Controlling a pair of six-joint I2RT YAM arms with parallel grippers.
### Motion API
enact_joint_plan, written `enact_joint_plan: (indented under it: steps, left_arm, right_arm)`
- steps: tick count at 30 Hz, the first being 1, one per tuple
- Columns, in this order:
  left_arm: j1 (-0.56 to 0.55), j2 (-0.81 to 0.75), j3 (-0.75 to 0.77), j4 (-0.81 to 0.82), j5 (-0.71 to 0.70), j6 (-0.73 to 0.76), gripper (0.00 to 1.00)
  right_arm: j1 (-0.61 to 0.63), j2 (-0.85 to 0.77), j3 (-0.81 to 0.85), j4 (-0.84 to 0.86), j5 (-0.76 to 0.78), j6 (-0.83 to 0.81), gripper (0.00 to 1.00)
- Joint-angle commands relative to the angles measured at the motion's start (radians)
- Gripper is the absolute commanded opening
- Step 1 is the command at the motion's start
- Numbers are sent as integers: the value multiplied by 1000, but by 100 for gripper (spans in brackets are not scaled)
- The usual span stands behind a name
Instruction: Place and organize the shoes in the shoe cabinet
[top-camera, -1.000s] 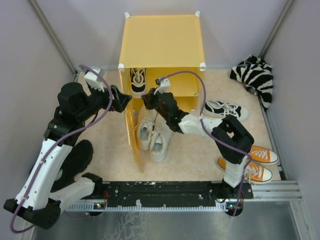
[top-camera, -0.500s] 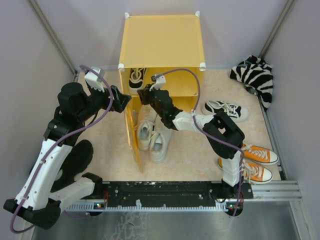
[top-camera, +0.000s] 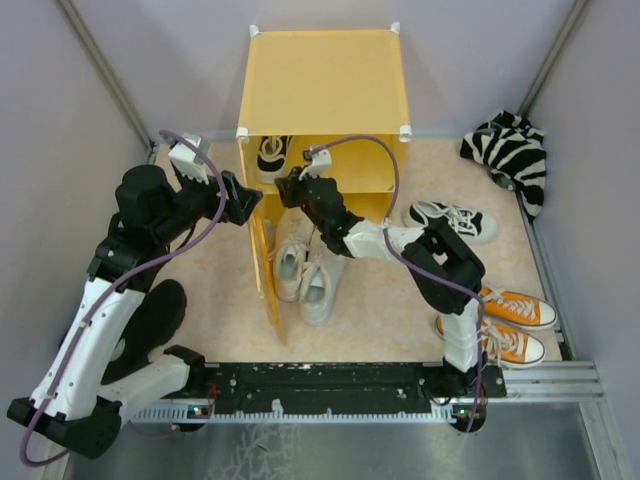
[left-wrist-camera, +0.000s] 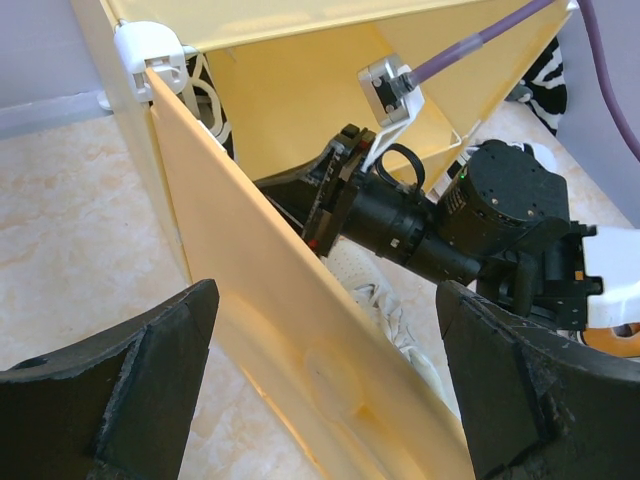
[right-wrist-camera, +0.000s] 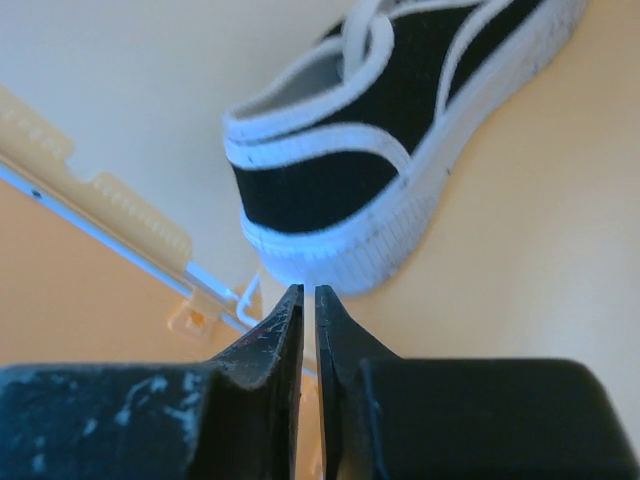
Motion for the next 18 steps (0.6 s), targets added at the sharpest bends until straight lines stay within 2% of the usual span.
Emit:
enact_joint_plan:
  steps: [1,4,5,9,14,18]
  left_arm:
    - [-3,-15,-1,24,2,9,96]
    - [-3,-24,-13,41,8,11,96]
    - [-3,-27,-18,47,11,12,96]
    - [-3,-42,-33,65,24,14,96]
    - [-3,-68,-59,89,39,7,96]
    - [-4,-86,-73,92,38,14,96]
  right_arm:
    - [13,-173,-58,-74,6,0,16]
    - [34,-310,-110,-204,48,-3,36]
    - [36,-364,-131,-260,61,9,40]
    - [36,-538,-219,-516,175,53,46]
    - [2,-734,-295,-881,343,129,75]
    - [-139,-860,-368,-1113,308,265,79]
